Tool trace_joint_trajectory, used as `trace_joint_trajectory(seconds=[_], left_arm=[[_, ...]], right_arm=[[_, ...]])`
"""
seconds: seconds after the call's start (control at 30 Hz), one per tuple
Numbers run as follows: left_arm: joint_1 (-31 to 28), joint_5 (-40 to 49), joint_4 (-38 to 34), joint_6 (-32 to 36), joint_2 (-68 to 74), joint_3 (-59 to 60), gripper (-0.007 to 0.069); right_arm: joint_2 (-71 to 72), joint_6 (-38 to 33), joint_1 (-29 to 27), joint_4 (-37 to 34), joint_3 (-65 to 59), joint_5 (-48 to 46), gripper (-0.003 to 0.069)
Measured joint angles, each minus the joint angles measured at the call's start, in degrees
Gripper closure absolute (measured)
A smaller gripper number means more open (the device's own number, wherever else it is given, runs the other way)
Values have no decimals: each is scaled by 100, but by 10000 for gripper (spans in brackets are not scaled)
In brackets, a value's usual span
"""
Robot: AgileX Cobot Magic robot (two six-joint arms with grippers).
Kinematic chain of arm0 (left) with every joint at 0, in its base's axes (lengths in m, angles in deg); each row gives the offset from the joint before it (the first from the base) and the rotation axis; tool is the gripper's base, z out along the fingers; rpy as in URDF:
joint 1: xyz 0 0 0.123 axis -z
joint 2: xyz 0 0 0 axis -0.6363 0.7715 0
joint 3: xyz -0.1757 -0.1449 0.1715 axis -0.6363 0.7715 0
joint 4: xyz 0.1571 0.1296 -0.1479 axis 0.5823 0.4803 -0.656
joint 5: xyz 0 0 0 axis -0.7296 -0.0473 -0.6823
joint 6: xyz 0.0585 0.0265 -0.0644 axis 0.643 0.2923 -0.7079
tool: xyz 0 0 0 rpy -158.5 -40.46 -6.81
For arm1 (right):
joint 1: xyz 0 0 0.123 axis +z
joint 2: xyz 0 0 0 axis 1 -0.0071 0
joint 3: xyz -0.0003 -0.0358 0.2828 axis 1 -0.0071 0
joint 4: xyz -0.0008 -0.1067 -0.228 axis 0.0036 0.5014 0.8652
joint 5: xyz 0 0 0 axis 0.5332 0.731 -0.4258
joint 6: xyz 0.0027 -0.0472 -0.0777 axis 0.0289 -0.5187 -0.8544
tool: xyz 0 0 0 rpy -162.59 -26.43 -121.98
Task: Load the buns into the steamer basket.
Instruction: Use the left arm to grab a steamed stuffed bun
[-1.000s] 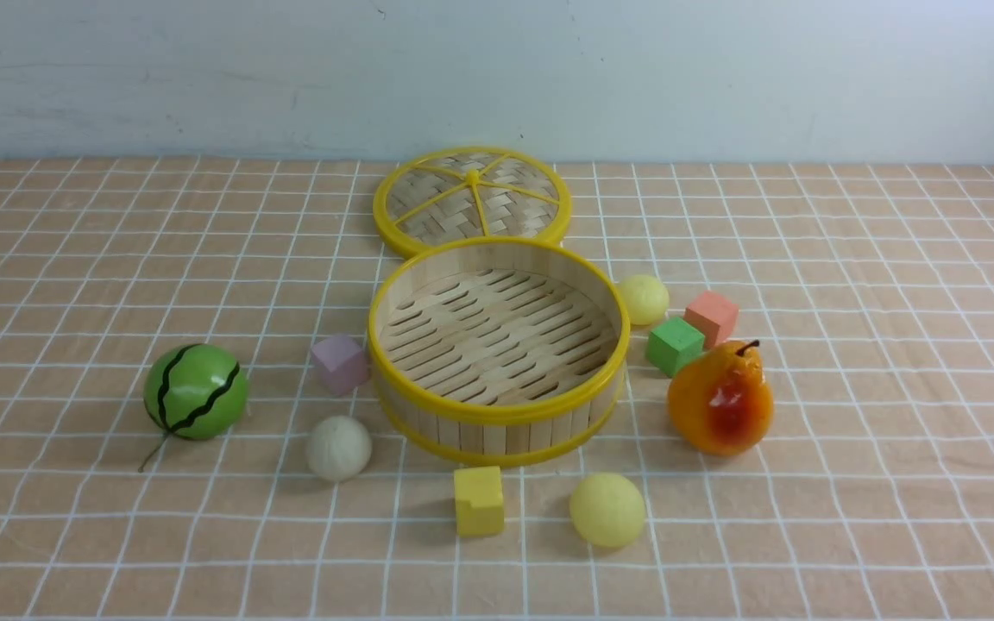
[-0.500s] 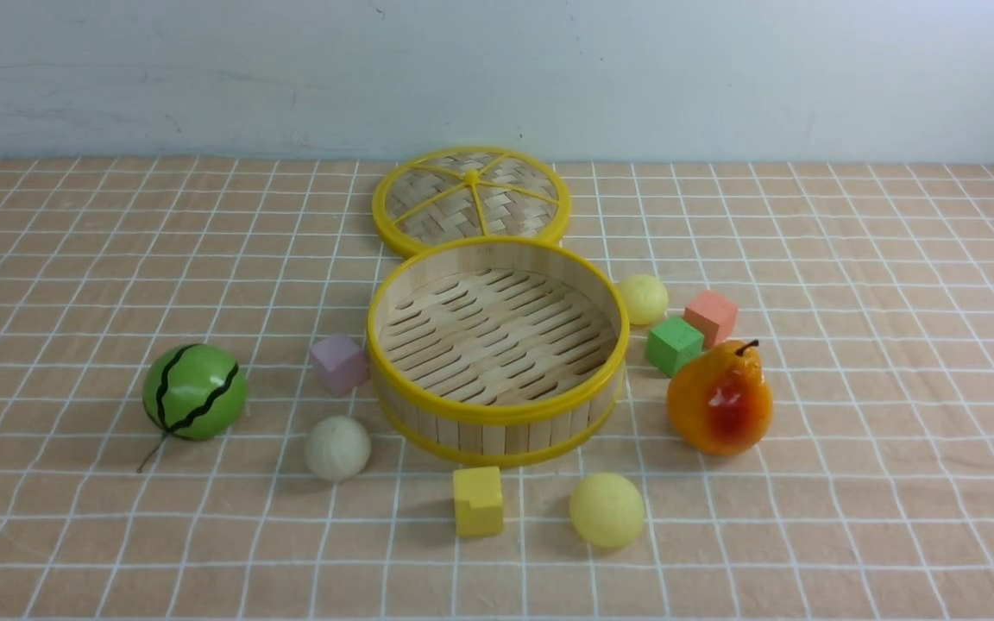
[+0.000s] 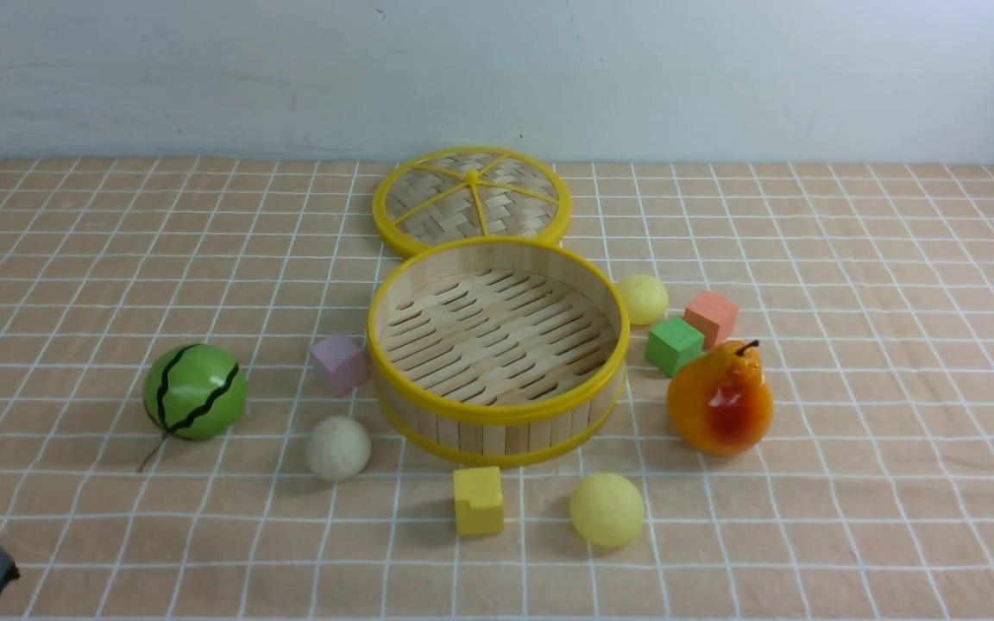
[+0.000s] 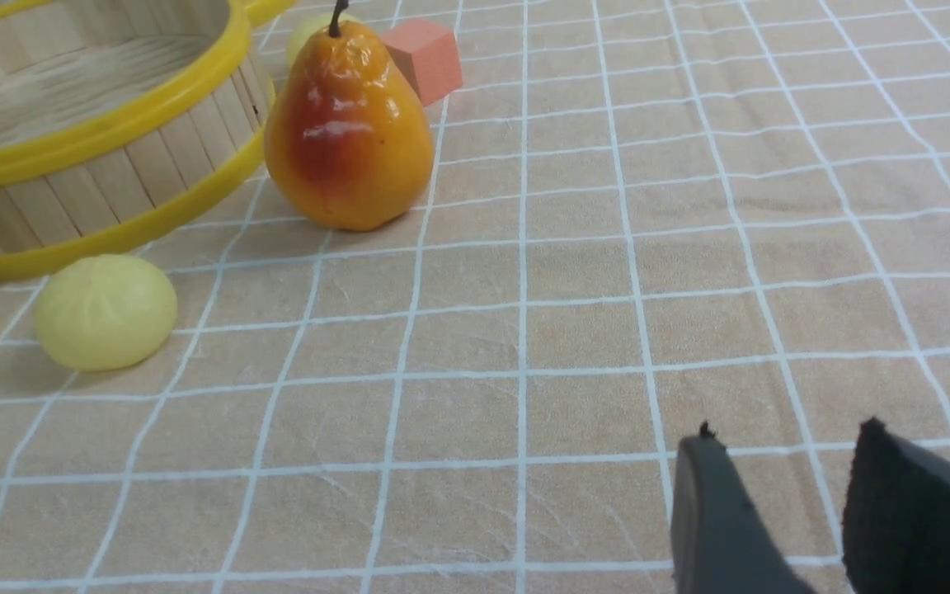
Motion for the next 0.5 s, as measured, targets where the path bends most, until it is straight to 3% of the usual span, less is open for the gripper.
trace_joint_trajectory(seconds=[0.1,0.23,0.4,0.5], left_arm=[[0,1354,647,63,1271,-901,638],[0,2393,1244,342,3204,-1833,638],[107,2307,1219,975,5234,-2587,638],[672,2055,1068,1211,6262,-3192,638]], right_arm=[[0,0,0,0,0,0,419],[0,0,0,0,0,0,419],[0,0,0,0,0,0,419],[0,0,0,0,0,0,419]])
